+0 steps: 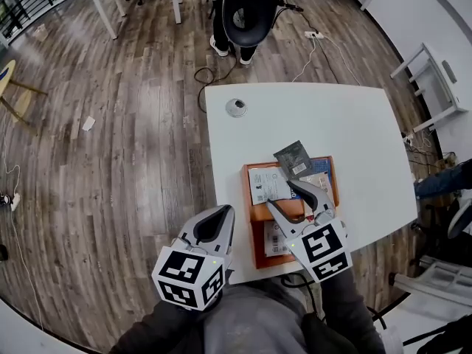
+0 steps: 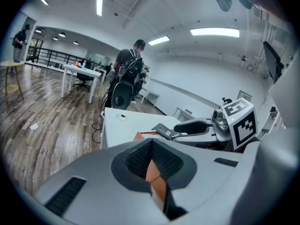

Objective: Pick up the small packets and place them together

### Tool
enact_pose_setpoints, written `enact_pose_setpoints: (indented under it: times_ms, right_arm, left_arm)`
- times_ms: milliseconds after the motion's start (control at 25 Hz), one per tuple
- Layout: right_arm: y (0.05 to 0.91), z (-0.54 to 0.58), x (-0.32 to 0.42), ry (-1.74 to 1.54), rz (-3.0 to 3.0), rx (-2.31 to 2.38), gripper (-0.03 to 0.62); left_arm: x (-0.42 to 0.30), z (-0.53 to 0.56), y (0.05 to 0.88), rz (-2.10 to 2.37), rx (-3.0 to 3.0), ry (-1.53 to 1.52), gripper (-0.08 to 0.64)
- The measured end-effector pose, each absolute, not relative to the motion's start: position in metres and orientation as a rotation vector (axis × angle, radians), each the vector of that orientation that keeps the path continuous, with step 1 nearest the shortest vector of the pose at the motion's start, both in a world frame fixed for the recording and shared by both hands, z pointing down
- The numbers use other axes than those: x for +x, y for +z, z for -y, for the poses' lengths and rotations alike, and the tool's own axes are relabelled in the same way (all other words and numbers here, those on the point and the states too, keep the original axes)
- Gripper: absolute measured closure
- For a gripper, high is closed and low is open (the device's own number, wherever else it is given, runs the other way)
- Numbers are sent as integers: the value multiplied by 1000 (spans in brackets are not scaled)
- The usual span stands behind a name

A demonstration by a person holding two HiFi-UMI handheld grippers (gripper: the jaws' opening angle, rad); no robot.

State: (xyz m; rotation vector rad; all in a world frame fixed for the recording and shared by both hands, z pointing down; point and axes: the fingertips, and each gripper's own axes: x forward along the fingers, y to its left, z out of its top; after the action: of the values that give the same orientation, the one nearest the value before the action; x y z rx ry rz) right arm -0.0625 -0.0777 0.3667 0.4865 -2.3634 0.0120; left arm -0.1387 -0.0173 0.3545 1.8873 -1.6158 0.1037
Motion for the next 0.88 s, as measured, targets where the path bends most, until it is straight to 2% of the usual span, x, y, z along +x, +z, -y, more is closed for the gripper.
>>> enact_pose_setpoints:
  times_ms: [880]
  right_arm:
    - [381, 36, 46, 163, 2243, 772, 388]
  left_arm:
    - [-48, 8, 360, 1328, 2098, 234, 563]
